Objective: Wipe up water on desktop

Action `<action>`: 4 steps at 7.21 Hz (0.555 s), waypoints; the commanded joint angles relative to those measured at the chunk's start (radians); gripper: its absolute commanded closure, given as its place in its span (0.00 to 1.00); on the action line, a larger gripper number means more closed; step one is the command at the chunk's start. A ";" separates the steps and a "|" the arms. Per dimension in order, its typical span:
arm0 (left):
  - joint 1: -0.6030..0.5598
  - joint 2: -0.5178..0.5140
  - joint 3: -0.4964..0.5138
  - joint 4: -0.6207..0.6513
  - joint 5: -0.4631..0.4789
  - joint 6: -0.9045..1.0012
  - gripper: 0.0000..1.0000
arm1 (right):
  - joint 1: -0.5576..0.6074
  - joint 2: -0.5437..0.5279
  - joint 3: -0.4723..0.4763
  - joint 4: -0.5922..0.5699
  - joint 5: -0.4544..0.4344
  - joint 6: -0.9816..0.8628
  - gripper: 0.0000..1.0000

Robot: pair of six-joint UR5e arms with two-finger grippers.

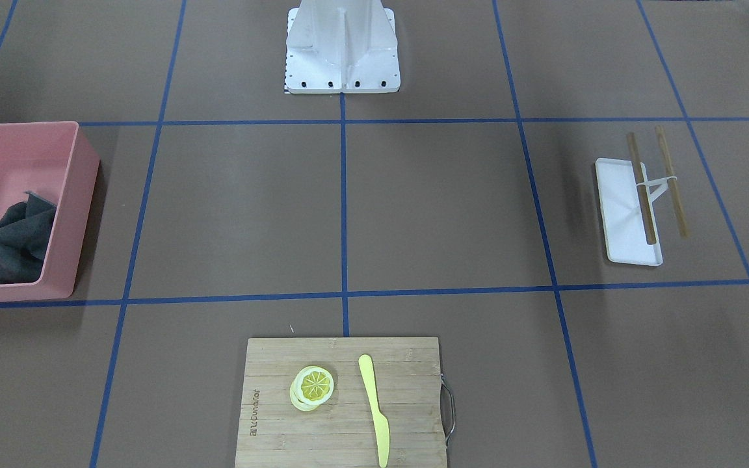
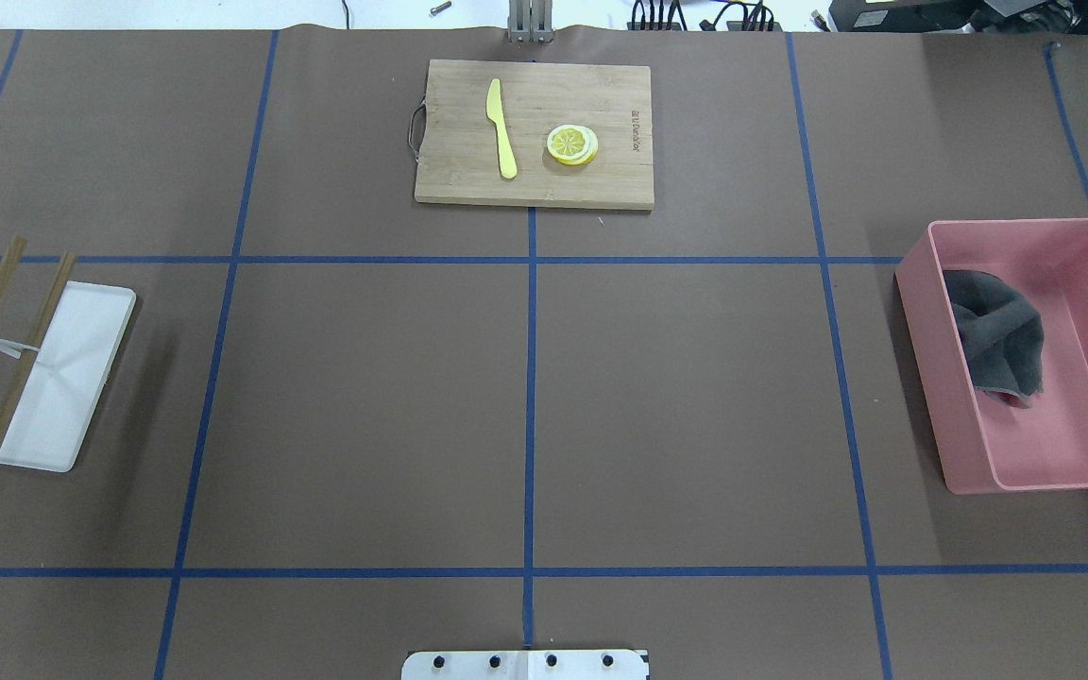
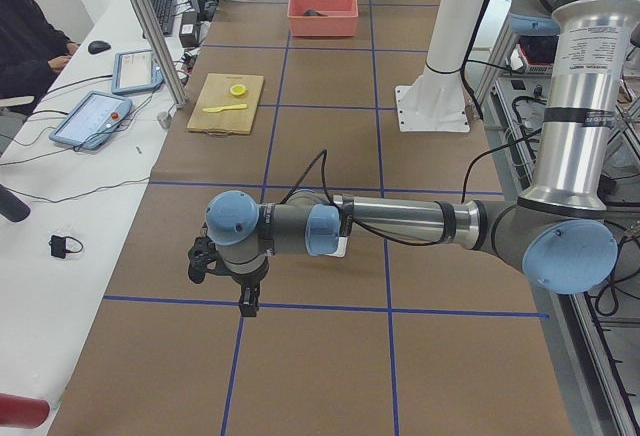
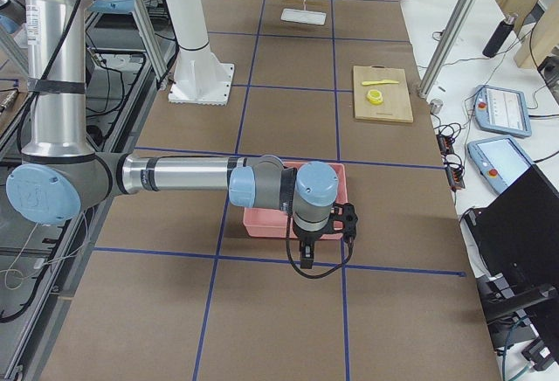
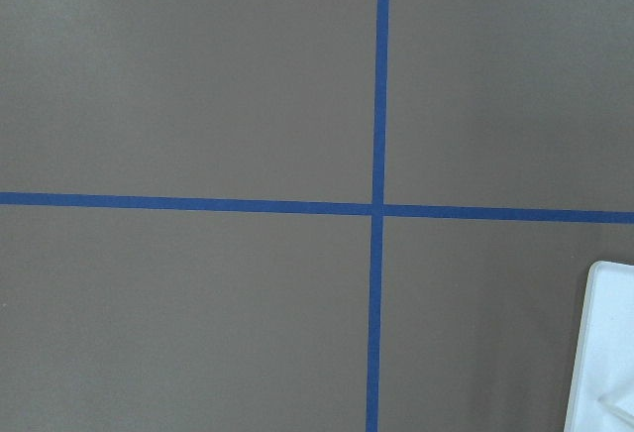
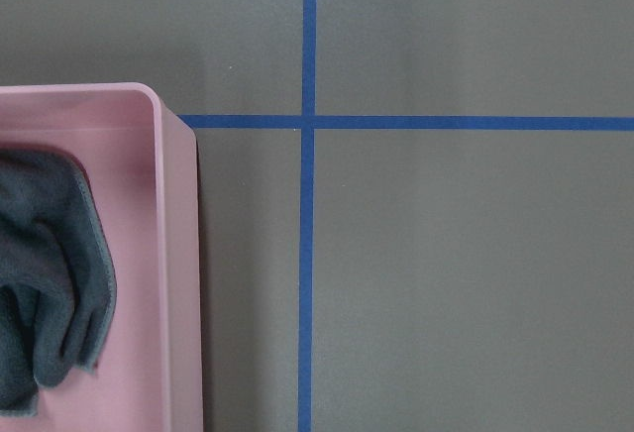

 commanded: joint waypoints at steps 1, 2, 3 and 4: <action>0.000 0.002 -0.003 0.000 0.002 0.001 0.02 | 0.000 0.005 -0.004 0.000 -0.002 0.000 0.00; 0.002 0.001 0.000 0.000 0.004 0.001 0.02 | 0.000 0.008 -0.002 0.000 -0.002 0.000 0.00; 0.000 0.002 0.000 0.000 0.004 0.001 0.02 | 0.000 0.010 -0.004 0.000 -0.002 0.000 0.00; 0.002 0.001 0.003 0.000 0.004 0.001 0.02 | 0.000 0.009 -0.004 0.000 -0.002 0.000 0.00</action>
